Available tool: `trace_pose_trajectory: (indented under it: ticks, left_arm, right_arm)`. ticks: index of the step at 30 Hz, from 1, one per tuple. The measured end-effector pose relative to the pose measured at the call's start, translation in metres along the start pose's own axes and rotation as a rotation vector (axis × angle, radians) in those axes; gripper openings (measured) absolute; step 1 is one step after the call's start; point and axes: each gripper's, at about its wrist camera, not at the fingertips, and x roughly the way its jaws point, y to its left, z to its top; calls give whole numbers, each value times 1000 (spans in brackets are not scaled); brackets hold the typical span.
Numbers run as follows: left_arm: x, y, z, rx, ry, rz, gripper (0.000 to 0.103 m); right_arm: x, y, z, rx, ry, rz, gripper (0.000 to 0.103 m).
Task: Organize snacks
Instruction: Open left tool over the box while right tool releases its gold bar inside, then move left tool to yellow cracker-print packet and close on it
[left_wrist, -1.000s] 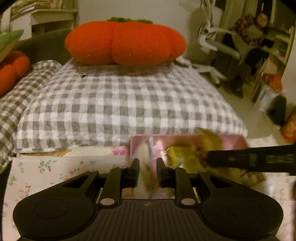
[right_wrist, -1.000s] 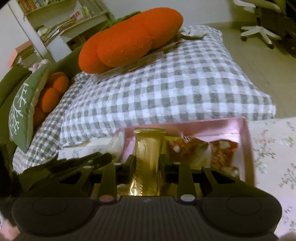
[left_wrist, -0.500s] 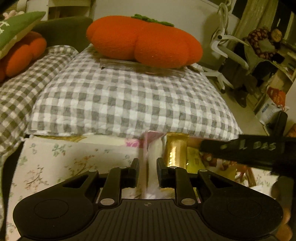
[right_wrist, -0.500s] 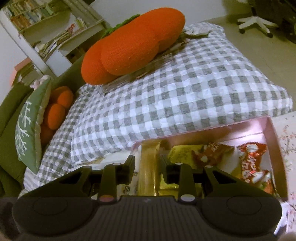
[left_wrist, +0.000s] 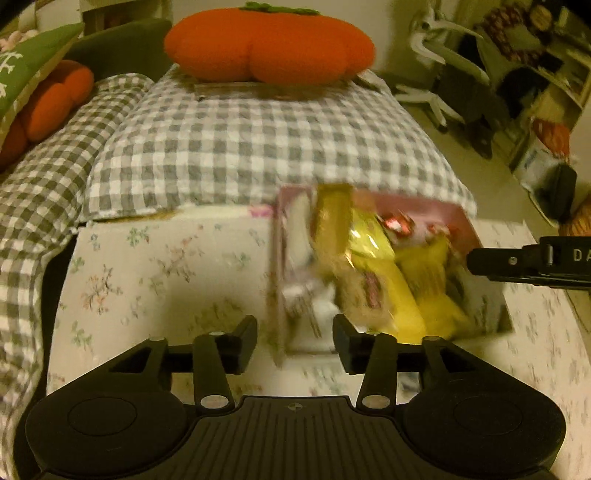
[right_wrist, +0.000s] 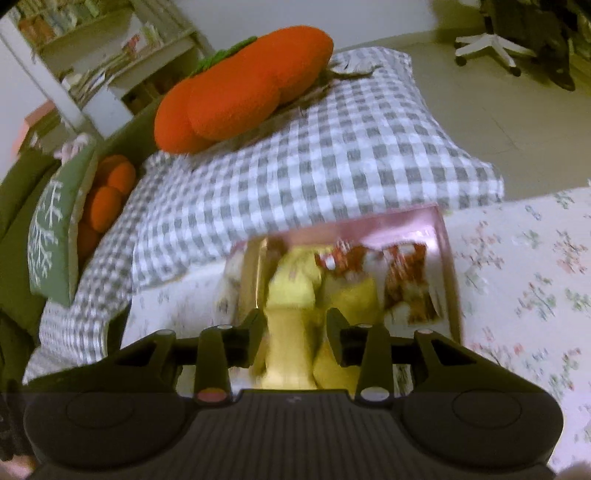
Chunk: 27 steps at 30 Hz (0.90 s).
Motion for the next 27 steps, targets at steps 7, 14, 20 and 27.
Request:
trace_pose_trajectory:
  ticks: [7, 14, 20, 27]
  left_arm:
    - [-14, -31, -30, 46, 77, -5, 56]
    - [-17, -49, -59, -34, 176, -3, 68]
    - [-10, -67, -86, -100, 261, -16, 73]
    - [-1, -72, -112, -199, 291, -23, 73]
  right_arm:
    - [-14, 2, -28, -15, 72, -8, 40]
    - [-16, -5, -47, 10, 165, -57, 54]
    - [-16, 5, -64, -54, 207, -77, 66]
    - [-13, 2, -79, -142, 228, -149, 68]
